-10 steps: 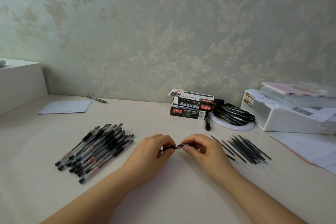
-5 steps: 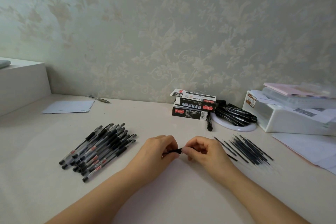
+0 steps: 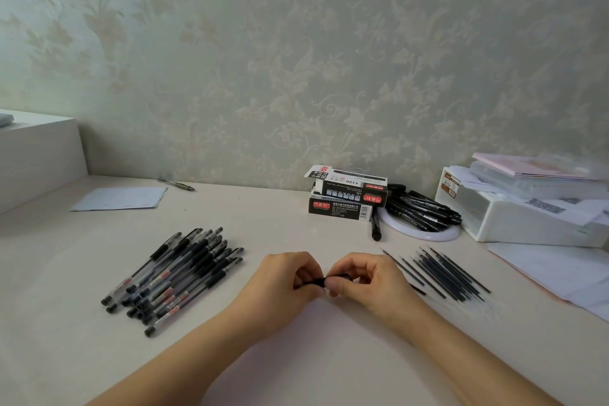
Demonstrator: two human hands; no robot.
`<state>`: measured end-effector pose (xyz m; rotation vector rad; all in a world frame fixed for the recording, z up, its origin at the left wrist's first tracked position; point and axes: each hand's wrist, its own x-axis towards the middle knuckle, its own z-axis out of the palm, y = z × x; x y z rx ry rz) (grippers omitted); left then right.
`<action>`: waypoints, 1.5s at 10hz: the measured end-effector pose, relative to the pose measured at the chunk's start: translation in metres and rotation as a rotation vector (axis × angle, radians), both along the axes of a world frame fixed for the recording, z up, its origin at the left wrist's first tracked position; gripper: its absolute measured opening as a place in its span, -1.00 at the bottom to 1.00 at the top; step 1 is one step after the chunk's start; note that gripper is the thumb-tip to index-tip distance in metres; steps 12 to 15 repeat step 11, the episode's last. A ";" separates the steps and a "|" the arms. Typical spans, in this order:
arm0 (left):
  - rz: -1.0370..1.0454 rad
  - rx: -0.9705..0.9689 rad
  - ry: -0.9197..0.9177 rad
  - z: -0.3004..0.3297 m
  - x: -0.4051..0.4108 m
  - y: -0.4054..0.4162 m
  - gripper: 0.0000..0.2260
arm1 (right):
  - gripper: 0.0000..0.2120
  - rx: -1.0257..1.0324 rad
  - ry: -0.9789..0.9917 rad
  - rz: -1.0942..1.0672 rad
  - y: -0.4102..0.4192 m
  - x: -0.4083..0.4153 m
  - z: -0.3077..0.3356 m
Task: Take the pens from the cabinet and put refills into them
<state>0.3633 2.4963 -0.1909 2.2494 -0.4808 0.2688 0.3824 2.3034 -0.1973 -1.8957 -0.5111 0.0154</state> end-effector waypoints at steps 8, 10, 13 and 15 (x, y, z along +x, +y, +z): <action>0.624 0.446 0.047 0.009 0.006 0.044 -0.86 | -0.94 -0.102 -0.145 -0.248 0.000 0.005 -0.012; 0.643 0.483 -0.067 0.009 0.007 0.045 -0.78 | -0.91 -0.096 -0.146 -0.236 0.000 0.005 -0.012; 0.382 0.230 -0.298 0.010 0.003 0.031 -0.81 | -0.90 -0.084 -0.142 -0.227 0.000 0.004 -0.010; 0.382 0.230 -0.298 0.010 0.003 0.031 -0.81 | -0.90 -0.084 -0.142 -0.227 0.000 0.004 -0.010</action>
